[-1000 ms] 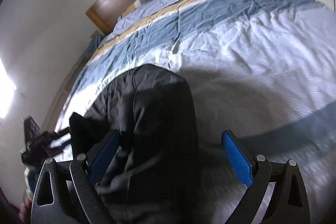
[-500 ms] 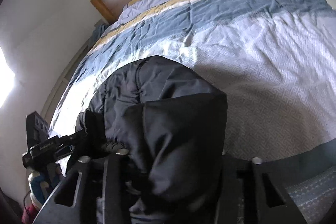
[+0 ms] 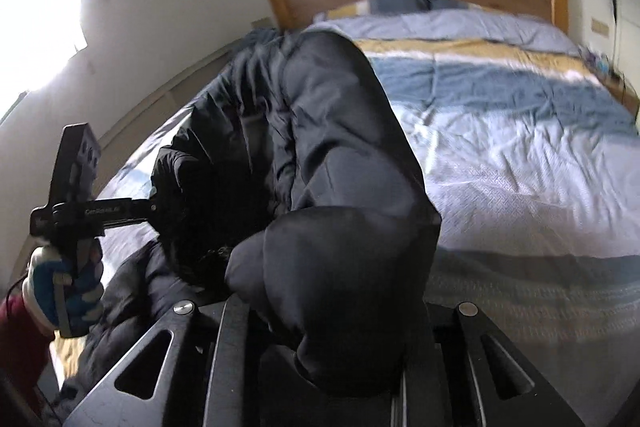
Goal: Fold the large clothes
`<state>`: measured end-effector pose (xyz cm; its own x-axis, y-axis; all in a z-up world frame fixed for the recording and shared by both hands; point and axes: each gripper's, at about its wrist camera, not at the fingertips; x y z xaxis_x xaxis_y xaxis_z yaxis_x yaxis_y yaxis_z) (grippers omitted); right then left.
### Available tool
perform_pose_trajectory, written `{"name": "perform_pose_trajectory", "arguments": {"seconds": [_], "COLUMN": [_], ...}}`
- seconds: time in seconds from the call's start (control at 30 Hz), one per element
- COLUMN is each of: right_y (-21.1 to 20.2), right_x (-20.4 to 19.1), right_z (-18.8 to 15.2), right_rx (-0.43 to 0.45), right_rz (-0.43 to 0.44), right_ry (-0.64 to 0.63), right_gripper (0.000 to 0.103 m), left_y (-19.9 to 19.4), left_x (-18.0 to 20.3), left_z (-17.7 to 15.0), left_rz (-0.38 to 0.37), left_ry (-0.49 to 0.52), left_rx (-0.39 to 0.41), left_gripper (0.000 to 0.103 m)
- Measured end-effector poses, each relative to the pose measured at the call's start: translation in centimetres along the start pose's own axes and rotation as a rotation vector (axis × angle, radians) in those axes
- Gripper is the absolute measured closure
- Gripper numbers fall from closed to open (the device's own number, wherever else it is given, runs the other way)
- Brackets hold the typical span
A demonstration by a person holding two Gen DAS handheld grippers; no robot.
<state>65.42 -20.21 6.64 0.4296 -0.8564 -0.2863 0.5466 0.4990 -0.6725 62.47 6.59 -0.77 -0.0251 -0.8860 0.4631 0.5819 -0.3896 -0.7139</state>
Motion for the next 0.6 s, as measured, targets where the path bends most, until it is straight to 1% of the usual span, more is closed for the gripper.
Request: {"name": "perform_pose_trajectory", "arguments": {"seconds": [0.07, 0.17, 0.27, 0.4, 0.5, 0.6], "right_y": [-2.4, -5.4, -7.6, -9.2, -9.4, -9.4], "right_x": [-1.5, -3.1, -3.6, -3.6, -3.2, -3.3], "right_z": [-1.4, -3.8, -6.6, -10.9, -14.1, -16.6], "right_rx": [0.009, 0.025, 0.042, 0.048, 0.047, 0.047], "right_rz": [0.014, 0.031, 0.048, 0.069, 0.08, 0.081], "right_ry": [-0.019, -0.03, -0.011, 0.039, 0.095, 0.129], "right_gripper": [0.081, 0.081, 0.081, 0.08, 0.079, 0.077], "left_y": [-2.4, -5.5, -7.2, -8.9, -9.6, -9.7], "left_x": [0.1, -0.4, -1.2, -2.7, -4.0, -4.7], "left_z": [-1.7, -4.6, -7.8, -12.6, -15.6, -18.1], "left_rz": [0.007, -0.009, -0.015, -0.028, -0.048, -0.039], "left_ry": [0.013, 0.003, -0.013, -0.026, -0.054, -0.063], "left_rx": [0.012, 0.021, 0.014, 0.017, 0.021, 0.005], "left_gripper": [0.094, 0.094, 0.094, 0.095, 0.095, 0.095]}}
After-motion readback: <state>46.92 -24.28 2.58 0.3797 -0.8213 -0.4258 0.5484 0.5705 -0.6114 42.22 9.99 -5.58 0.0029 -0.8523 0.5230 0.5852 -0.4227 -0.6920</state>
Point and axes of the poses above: each gripper's, at about its wrist camera, not at the fingertips, and y roughly the way its jaws point, x to its right, z to its top, and after that the axes turned 3 degrees about z, right-handed
